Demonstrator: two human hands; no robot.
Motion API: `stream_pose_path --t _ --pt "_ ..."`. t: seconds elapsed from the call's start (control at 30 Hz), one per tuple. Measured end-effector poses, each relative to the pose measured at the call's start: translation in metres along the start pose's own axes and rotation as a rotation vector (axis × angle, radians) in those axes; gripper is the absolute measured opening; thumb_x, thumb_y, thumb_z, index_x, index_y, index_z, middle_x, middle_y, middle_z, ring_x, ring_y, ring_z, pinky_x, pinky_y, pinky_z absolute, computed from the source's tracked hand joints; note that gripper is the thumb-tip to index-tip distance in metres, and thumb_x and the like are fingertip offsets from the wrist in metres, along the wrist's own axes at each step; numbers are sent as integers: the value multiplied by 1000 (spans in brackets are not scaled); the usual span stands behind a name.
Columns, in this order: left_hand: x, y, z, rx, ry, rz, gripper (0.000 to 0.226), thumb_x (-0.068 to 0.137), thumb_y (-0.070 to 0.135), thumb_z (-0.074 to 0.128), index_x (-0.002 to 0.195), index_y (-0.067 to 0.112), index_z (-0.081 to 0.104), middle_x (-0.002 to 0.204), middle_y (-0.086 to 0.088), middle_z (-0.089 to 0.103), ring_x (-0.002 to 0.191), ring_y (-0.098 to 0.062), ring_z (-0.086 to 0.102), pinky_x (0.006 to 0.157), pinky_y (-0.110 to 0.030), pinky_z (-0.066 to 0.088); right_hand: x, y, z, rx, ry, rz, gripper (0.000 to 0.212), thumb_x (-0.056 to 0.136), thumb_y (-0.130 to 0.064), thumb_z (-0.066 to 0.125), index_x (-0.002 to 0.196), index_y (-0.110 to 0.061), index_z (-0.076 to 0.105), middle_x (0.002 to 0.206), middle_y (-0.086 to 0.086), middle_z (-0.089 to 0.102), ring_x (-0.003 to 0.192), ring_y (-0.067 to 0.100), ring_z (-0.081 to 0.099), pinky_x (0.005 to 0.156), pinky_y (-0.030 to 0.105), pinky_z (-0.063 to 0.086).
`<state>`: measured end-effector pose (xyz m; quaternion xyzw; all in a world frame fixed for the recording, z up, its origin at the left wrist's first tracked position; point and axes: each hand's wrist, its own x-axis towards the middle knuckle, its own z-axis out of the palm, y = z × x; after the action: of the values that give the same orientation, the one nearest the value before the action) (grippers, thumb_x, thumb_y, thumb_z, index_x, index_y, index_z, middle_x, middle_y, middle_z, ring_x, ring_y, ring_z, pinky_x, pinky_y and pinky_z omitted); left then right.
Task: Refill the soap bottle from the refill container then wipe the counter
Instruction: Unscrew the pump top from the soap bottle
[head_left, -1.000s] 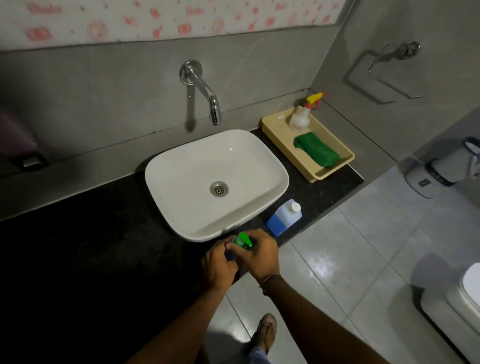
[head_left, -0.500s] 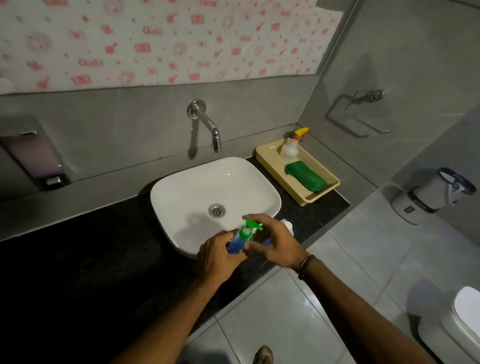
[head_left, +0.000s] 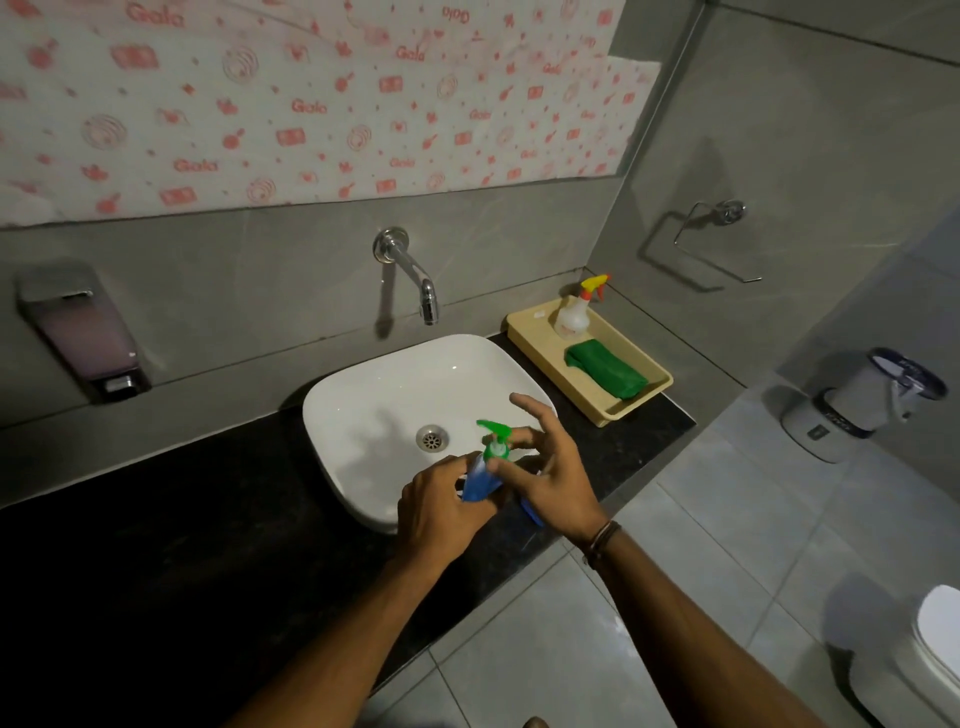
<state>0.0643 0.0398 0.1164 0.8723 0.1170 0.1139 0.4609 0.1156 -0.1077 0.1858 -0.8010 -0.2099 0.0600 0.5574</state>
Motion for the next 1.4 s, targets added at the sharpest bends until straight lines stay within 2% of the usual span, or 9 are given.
stream_pose_path --t 0.23,0.37,0.47,0.6,0.73,0.83,0.97,1.13,1.4 --pt "0 -1 -1 13 17 -6 40 75 40 89 108 26 72 94 9 76 70 -1 60 57 -10 35 -5 -1 10 -49 79 33 84 80 -11 84 147 -29 37 122 -2 61 114 13 62 96 50 55" --pt "0 -3 -1 28 18 -12 31 75 36 89 97 31 68 88 12 72 73 -4 63 58 -12 39 -11 0 6 153 -27 97 80 87 -6 60 155 -28 25 143 7 57 132 25 57 108 51 48" --pt "-1 -4 0 16 23 -7 37 75 37 89 106 28 71 95 11 75 79 -5 63 58 -12 39 -13 1 11 -10 50 75 82 80 -24 79 150 -27 36 145 -8 49 134 10 48 106 41 48" --pt "-3 -1 3 37 15 -6 31 74 35 89 97 31 68 92 9 76 71 -3 60 56 -13 36 -10 8 9 -14 72 45 29 92 -11 70 120 -9 67 127 5 60 123 21 56 101 54 51" --pt "-3 0 4 31 24 -5 30 76 33 88 99 28 70 94 7 77 74 -4 62 58 -15 40 -15 9 10 161 4 156 61 86 -19 57 146 -23 49 147 -11 49 138 6 44 109 29 46" --pt "-4 0 5 31 30 2 36 77 39 87 107 26 72 97 10 76 80 -4 63 58 -13 38 -14 11 13 10 112 90 50 81 -34 81 126 -32 60 127 -17 58 119 0 54 91 14 51" --pt "-6 0 5 45 28 -26 28 75 39 87 92 29 67 86 11 74 72 -8 66 55 -18 42 -13 4 11 90 169 27 25 87 -21 78 107 -8 72 113 7 70 109 27 66 90 55 57" --pt "-14 -8 9 4 49 1 33 70 42 91 94 33 69 80 19 66 69 -4 65 57 -13 41 -5 -24 -8 268 177 5 34 84 -23 72 112 -3 72 104 4 76 95 14 71 85 28 58" --pt "-36 -36 26 -72 50 -105 52 66 42 95 112 29 74 113 9 77 103 -13 71 83 -34 63 8 -30 -49 324 246 34 29 78 -26 77 104 -15 72 86 0 76 77 11 72 76 27 62"
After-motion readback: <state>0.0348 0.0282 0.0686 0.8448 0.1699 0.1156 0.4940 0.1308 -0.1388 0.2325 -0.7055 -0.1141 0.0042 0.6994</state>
